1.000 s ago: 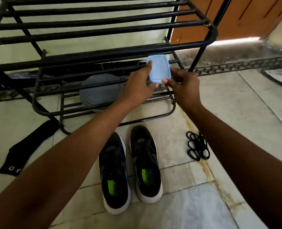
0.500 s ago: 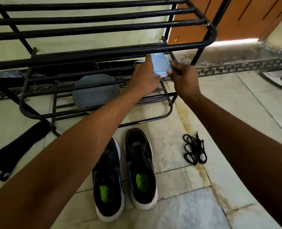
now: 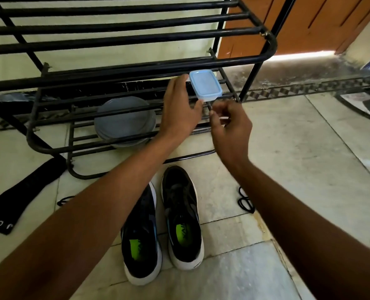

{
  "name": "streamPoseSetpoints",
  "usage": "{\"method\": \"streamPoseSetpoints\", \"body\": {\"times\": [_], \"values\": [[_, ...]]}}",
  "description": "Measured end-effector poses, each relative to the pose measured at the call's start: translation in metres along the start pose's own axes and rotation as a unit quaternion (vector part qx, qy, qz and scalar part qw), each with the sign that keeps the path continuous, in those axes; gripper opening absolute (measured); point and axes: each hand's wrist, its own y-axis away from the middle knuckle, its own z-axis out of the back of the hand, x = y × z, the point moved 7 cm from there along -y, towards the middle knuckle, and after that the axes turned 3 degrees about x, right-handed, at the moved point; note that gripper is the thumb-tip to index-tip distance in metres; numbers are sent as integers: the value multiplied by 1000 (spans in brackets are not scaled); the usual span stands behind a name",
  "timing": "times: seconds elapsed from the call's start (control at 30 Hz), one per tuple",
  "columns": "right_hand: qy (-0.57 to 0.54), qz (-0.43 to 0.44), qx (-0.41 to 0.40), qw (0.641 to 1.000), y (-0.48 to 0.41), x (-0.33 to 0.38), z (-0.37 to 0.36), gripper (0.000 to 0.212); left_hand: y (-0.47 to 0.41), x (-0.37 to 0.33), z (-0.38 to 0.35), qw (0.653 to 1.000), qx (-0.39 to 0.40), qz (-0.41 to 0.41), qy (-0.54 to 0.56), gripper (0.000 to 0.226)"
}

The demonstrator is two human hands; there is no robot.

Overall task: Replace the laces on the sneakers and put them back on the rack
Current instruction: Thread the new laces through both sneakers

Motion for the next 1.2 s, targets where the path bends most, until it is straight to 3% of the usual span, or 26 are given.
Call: {"method": "streamPoseSetpoints", "body": {"times": [0.1,0.3,0.43,0.57,0.67,0.73,0.83,0.9,1.07,1.2], "values": [[-37,12,42,998,38,15,-11,13,36,-8,26,993,-92,-48,61,36],[-82,-22,150,985,87,20,-45,10,104,14,73,986,-135,-37,87,23],[-86,-41,223,970,121,28,-82,8,158,62,108,990,-129,7,51,26],[-52,18,323,945,153,47,-133,5,212,128,134,987,-118,106,2,30],[19,80,430,899,178,60,-173,5,242,175,143,985,-38,156,-61,38],[41,106,472,875,190,66,-192,6,256,195,137,977,95,140,-131,56],[84,128,511,846,198,67,-210,9,281,222,124,917,275,155,-244,70],[151,130,541,817,198,60,-224,17,300,237,127,889,309,175,-288,67],[229,122,590,765,196,40,-254,33,340,230,140,917,210,161,-297,59],[254,150,622,725,200,41,-280,24,354,212,146,936,128,162,-284,50]]}}
